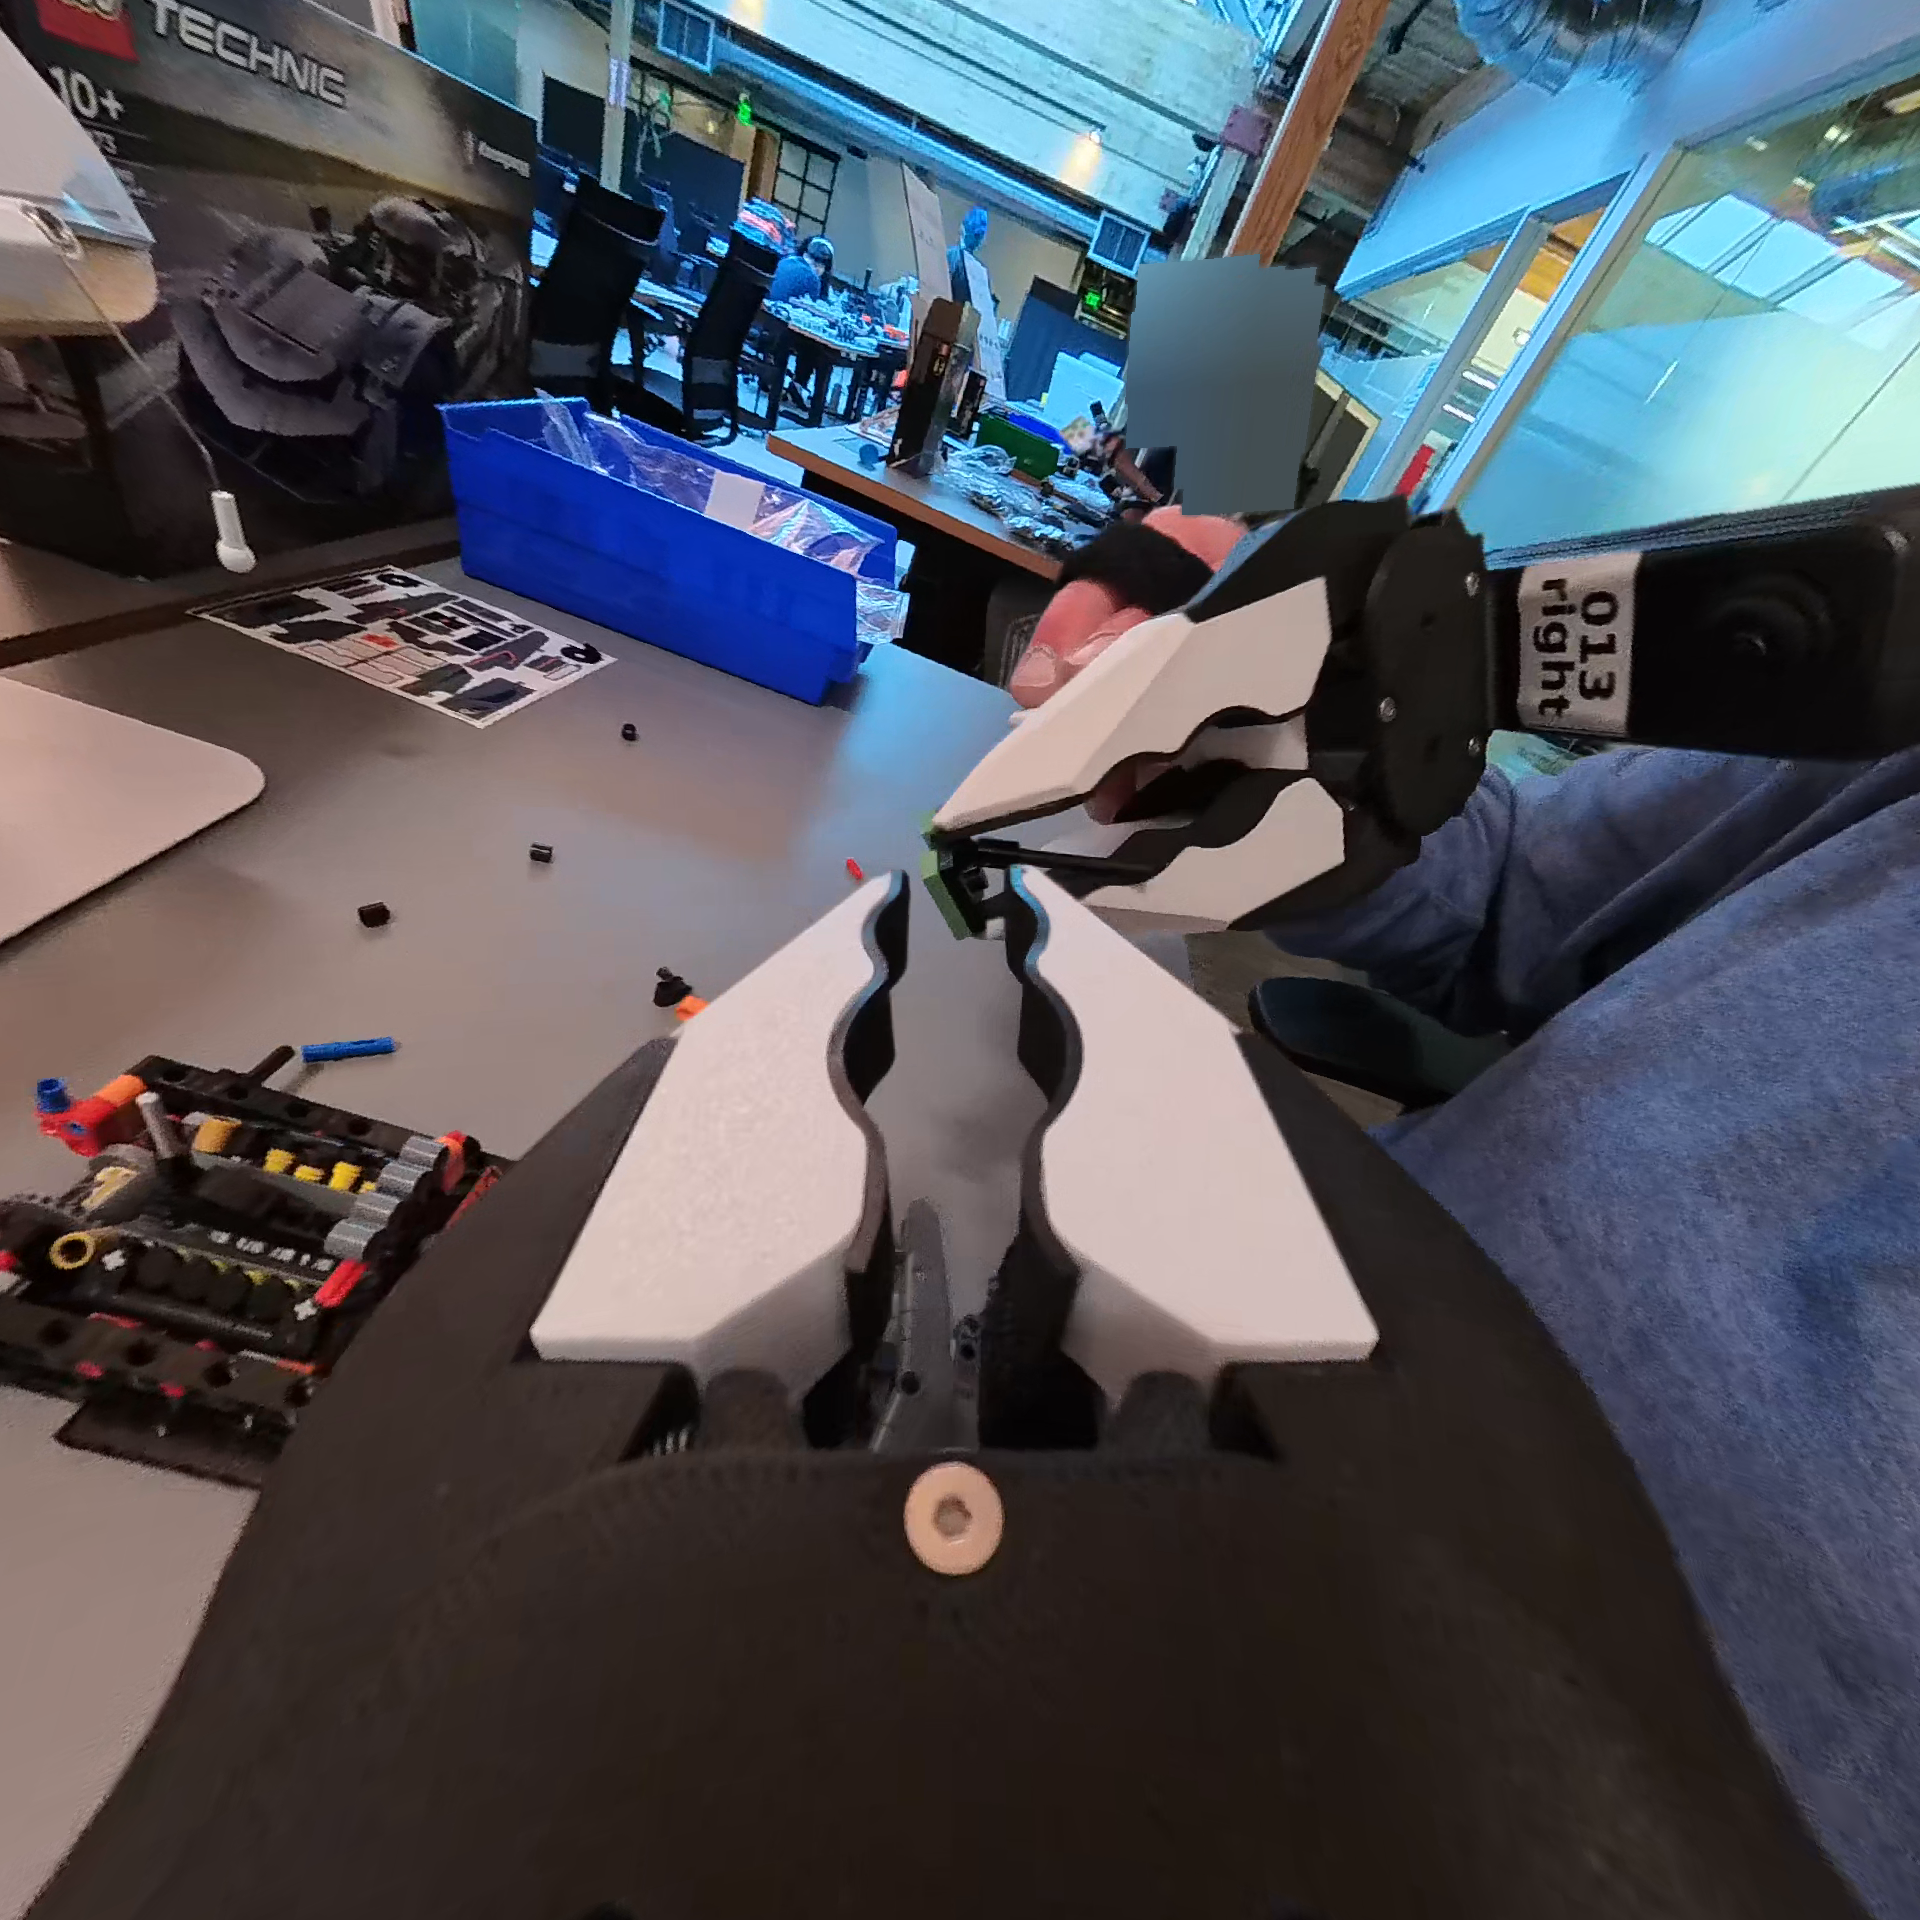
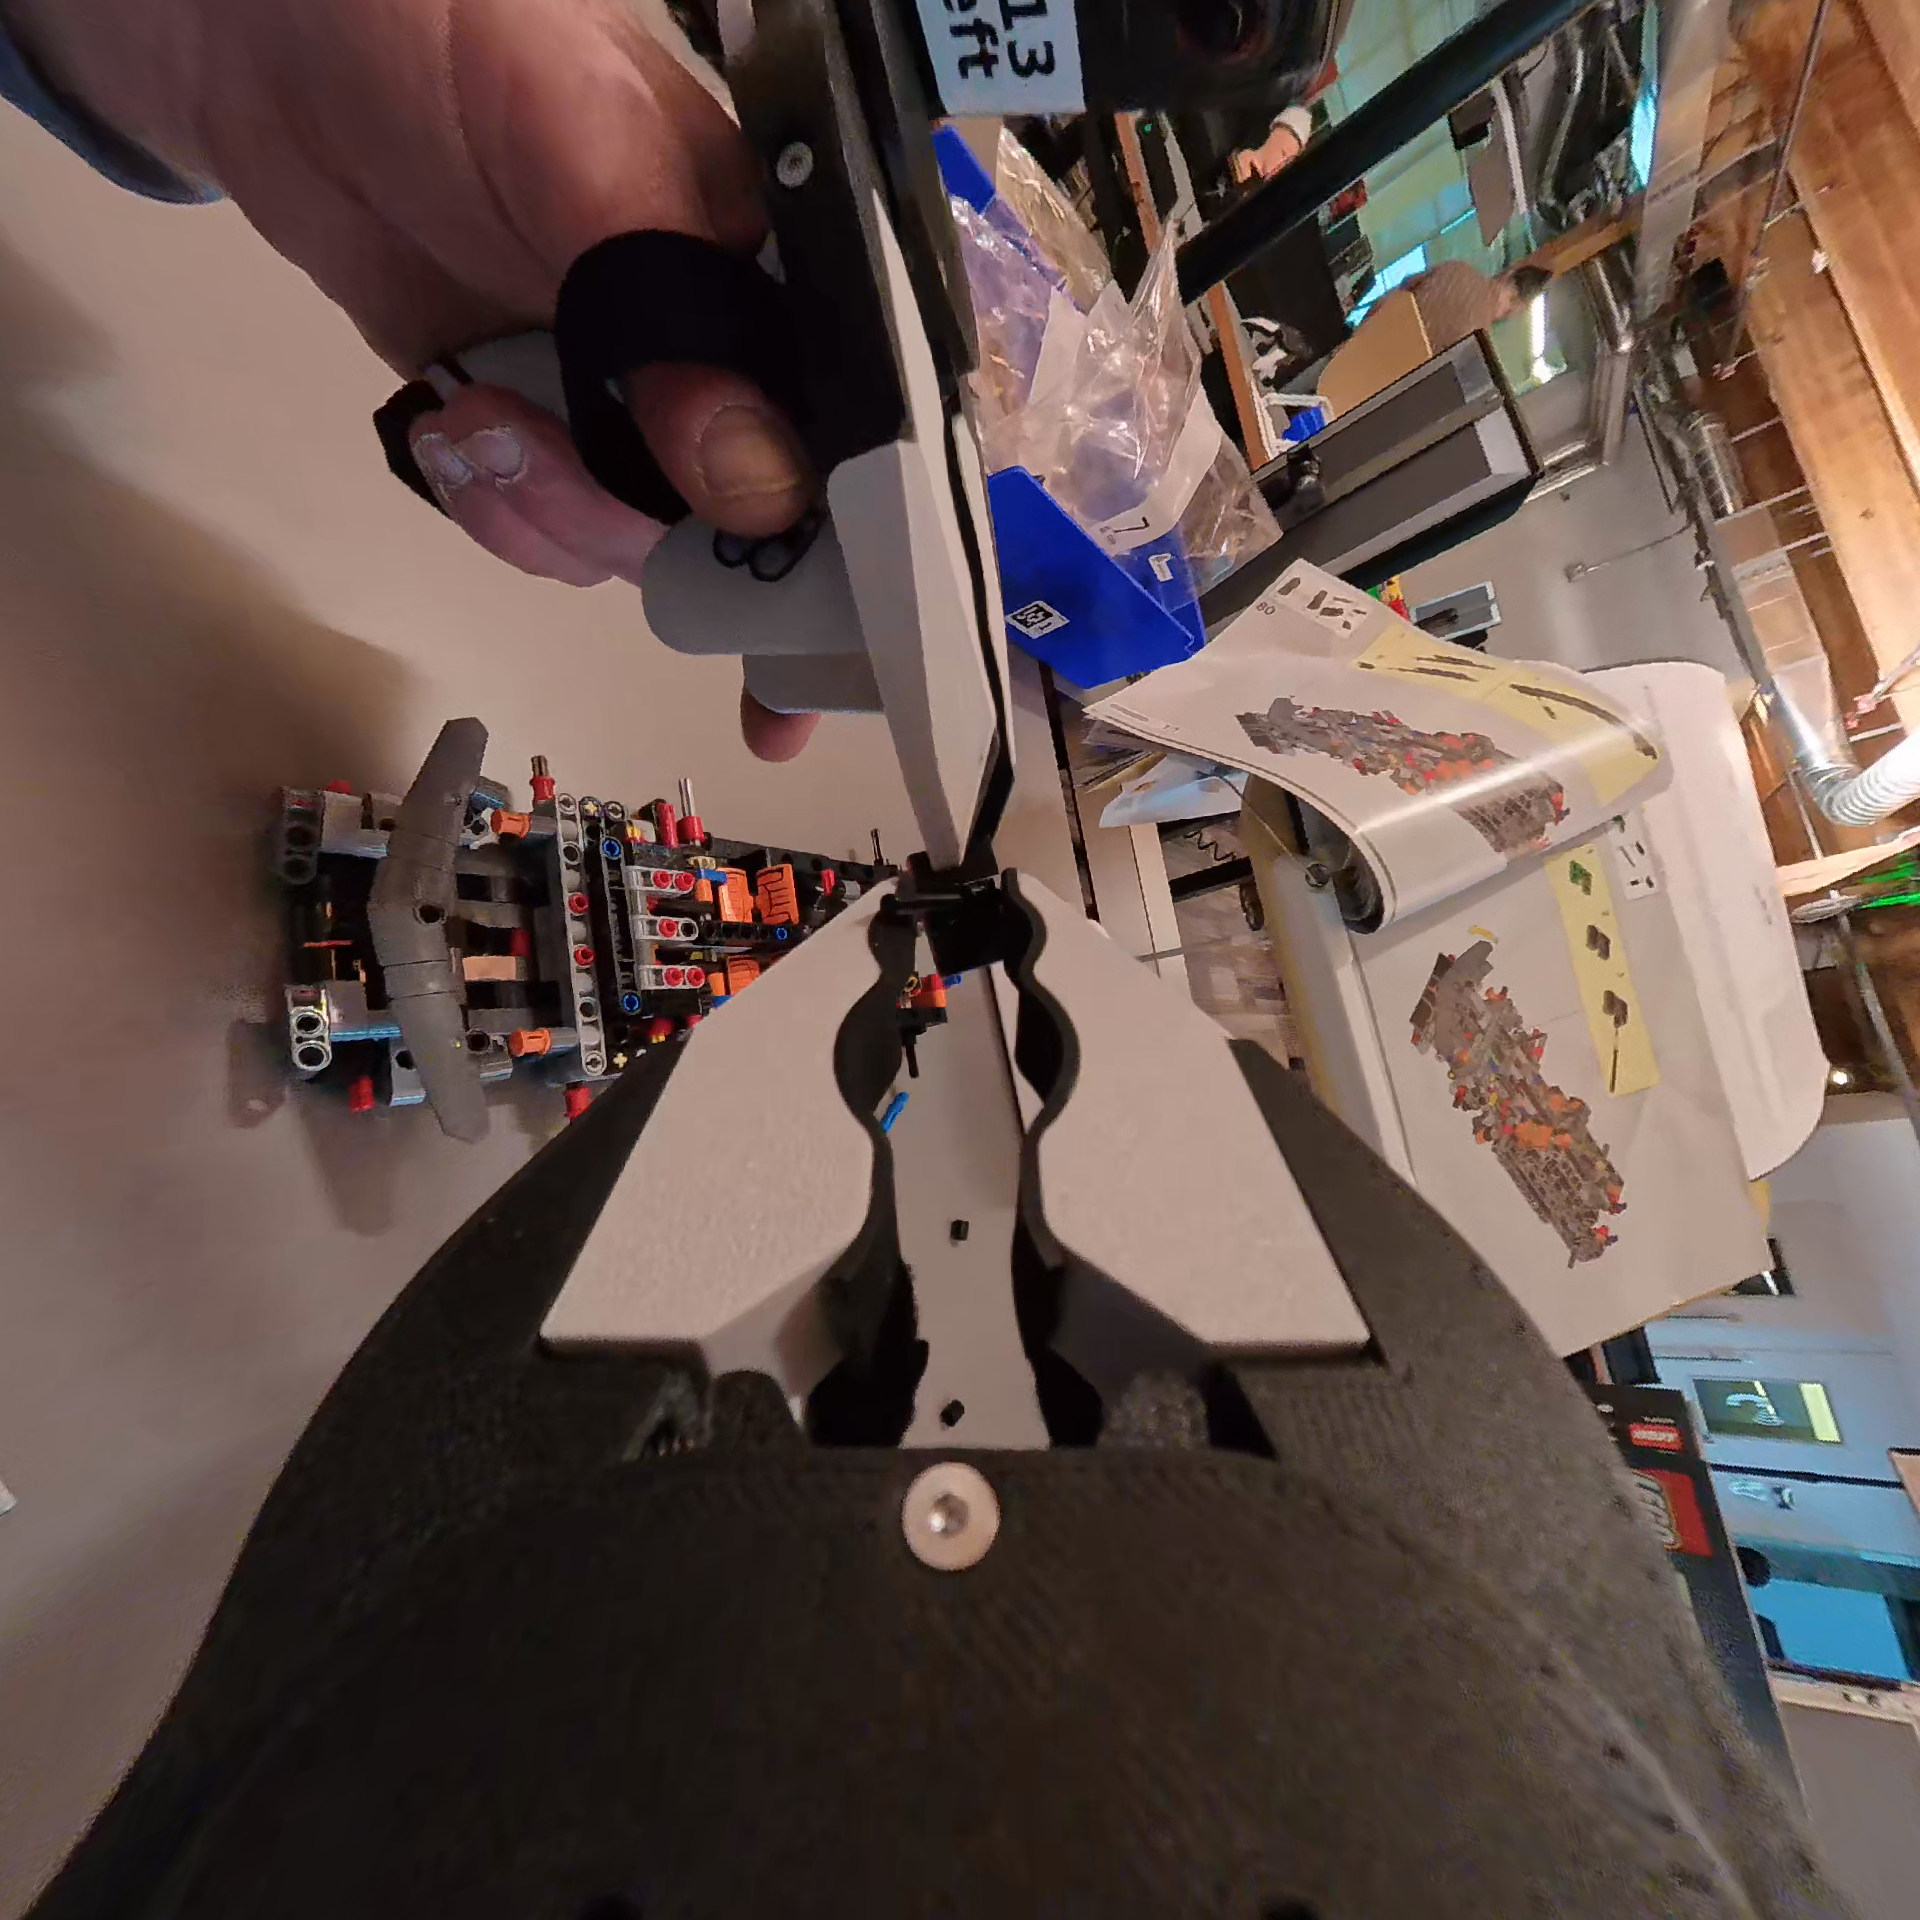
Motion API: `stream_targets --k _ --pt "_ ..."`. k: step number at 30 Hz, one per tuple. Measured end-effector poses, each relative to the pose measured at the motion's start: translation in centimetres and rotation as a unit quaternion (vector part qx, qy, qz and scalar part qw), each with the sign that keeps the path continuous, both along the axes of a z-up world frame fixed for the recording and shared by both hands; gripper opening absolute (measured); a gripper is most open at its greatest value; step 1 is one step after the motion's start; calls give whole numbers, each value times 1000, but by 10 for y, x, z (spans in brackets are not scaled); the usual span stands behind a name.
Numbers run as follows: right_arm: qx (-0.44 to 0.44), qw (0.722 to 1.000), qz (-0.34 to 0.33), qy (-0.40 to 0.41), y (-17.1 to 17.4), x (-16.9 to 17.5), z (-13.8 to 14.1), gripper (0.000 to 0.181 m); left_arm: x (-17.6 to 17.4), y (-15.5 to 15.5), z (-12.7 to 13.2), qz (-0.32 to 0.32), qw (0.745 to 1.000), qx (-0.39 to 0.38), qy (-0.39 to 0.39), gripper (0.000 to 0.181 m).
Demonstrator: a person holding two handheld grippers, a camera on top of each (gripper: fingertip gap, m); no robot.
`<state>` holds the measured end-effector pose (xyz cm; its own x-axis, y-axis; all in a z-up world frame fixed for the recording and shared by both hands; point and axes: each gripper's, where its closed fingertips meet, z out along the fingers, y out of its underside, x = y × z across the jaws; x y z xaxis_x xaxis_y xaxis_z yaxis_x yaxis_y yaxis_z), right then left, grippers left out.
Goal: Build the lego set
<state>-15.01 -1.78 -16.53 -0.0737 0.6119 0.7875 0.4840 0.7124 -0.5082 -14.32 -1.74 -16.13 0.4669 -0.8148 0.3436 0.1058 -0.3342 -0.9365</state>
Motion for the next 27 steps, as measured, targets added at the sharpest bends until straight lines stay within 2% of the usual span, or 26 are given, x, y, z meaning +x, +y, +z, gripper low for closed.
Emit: stream_targets --k 6,9,14,21,27 --pt "35 999 1 12 -3 1 6 14 6 -3 1 -9 1000 1 -9 6" --pt "45 999 -4 20 -3 3 9 27 6 -5 4 -12 1000 2 -11 4" --pt "50 999 -8 21 -2 10 14 31 7 -7 5 -23 1000 -6 -14 4" --pt "68 998 8 -10 -8 10 5 16 18 -16 2 -62 997 -47 -29 4" --pt "54 998 6 -14 -9 12 3 15 19 -16 2 -69 995 -62 -47 4"
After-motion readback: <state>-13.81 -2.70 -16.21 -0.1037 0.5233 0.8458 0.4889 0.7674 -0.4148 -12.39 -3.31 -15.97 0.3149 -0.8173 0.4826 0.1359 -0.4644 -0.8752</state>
